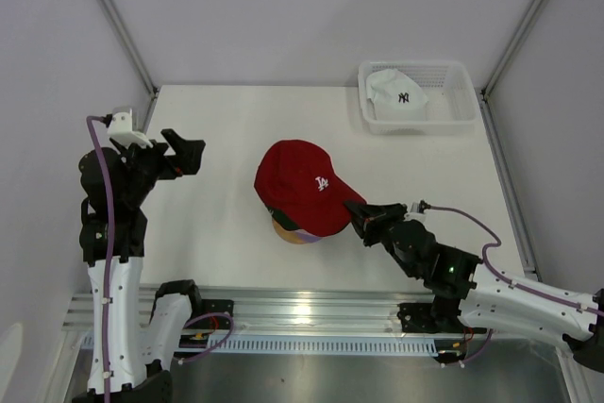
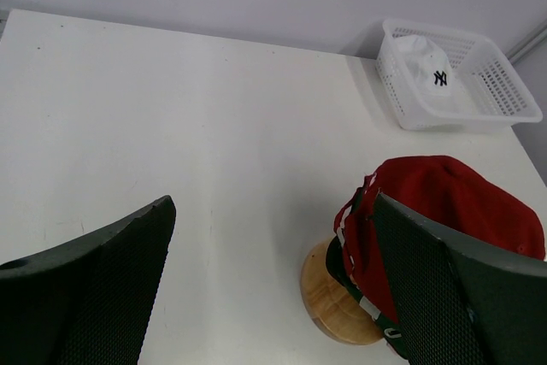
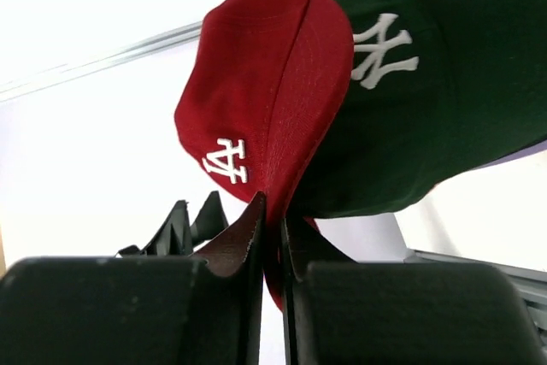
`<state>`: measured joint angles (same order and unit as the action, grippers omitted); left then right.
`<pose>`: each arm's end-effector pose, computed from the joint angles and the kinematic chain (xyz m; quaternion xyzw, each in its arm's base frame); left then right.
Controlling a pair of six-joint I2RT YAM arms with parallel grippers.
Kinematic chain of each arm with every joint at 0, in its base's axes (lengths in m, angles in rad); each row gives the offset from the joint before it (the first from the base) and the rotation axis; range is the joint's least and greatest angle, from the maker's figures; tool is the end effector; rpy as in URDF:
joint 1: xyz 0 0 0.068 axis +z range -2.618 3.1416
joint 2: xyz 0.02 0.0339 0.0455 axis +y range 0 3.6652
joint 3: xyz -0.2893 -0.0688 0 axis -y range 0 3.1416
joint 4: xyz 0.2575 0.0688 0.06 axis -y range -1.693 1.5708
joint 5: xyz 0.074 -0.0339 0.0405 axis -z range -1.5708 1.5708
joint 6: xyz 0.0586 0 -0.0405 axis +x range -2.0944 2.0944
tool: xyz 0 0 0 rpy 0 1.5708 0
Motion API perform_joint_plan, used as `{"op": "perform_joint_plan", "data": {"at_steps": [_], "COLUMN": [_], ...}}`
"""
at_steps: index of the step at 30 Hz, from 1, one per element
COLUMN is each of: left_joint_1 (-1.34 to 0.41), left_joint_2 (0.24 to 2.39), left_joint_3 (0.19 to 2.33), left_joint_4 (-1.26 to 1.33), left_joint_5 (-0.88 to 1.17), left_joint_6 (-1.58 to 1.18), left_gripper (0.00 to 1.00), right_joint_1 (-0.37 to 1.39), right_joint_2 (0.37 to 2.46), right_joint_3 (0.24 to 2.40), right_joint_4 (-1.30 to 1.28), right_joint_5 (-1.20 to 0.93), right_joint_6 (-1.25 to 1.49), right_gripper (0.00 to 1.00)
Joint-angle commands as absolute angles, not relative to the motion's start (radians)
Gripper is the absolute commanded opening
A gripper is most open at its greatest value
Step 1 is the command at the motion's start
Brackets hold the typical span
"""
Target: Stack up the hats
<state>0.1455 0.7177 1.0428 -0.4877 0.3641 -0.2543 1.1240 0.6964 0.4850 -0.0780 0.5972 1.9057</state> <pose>0.1554 0.0017 0.4220 -0.0340 0.7579 -0.1724 0.6282 0.1074 0.1479 0.2688 0.4545 0.6414 0.5572 0.2674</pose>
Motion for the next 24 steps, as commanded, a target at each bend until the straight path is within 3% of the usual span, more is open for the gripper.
{"op": "perform_joint_plan", "data": {"at_steps": [1, 5, 11, 18, 24], "left_joint_1": [0.16, 0.16, 0.16, 0.16, 0.16], "left_joint_2": [0.709, 0.707, 0.707, 0.699, 0.706], "left_joint_3": [1.043, 1.043, 1.043, 1.043, 1.043], "left_joint_4": [-0.453, -0.453, -0.453, -0.457, -0.459], "left_joint_5": [0.39, 0.394, 0.396, 0.379, 0.382], "left_joint_6": [-0.261, -0.261, -0.259, -0.252, -0.252], "left_gripper": [0.99, 0.99, 0.99, 0.99, 0.99], "right_joint_1": [1.131, 1.117, 0.961, 0.691, 0.637], "right_joint_2": [0.672, 0.646, 0.686, 0.871, 0.945], "right_joint_3": [0.482, 0.442, 0.497, 0.623, 0.772], "right_joint_4": [0.004, 0.219, 0.382, 0.496, 0.413], "right_joint_5": [0.632, 0.644, 0.448, -0.122, -0.401], "right_joint_6": [1.79, 1.561, 1.333, 1.342, 1.218], "right_gripper": [0.02, 0.0, 0.0, 0.0, 0.0]}}
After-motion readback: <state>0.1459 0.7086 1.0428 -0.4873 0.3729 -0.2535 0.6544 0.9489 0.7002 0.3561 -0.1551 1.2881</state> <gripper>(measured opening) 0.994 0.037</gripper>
